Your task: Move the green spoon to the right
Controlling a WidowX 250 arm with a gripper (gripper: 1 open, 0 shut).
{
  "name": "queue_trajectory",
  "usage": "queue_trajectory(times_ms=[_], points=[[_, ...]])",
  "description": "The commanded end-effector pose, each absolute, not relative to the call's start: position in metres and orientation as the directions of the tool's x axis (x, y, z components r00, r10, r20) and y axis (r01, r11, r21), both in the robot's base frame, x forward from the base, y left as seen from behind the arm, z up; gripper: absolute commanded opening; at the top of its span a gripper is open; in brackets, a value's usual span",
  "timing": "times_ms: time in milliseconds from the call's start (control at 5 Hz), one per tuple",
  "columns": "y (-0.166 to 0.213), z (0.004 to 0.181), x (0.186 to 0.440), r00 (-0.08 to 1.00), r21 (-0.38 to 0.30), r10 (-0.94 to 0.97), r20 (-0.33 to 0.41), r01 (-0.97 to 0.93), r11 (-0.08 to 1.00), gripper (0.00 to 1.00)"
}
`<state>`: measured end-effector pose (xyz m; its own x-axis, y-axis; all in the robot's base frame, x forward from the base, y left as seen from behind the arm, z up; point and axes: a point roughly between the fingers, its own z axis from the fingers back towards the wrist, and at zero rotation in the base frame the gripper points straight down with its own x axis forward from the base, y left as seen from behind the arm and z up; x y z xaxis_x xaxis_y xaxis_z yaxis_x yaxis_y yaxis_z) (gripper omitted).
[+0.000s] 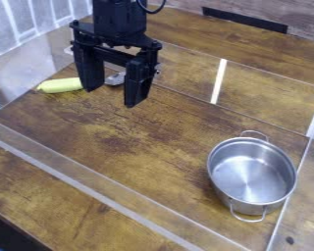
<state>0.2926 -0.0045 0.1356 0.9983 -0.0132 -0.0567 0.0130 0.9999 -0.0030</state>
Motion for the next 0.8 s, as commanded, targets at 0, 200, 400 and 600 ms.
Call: queue_trajectory(times_ms=[0,200,400,600], points=[[0.009,0.12,0.289,0.994,0.001,-0.074,-0.079,0.074,0.997,1.0],[0.04,0.122,0.287,0.946,0.033,-0.315,-0.075,0.319,0.947,1.0],[0.07,0.12,0.294,0.892,0.068,-0.447,-0.069,0.451,0.89,1.0],[0.099,0.116,0.305,0.849,0.108,-0.526,-0.052,0.529,0.842,1.0]])
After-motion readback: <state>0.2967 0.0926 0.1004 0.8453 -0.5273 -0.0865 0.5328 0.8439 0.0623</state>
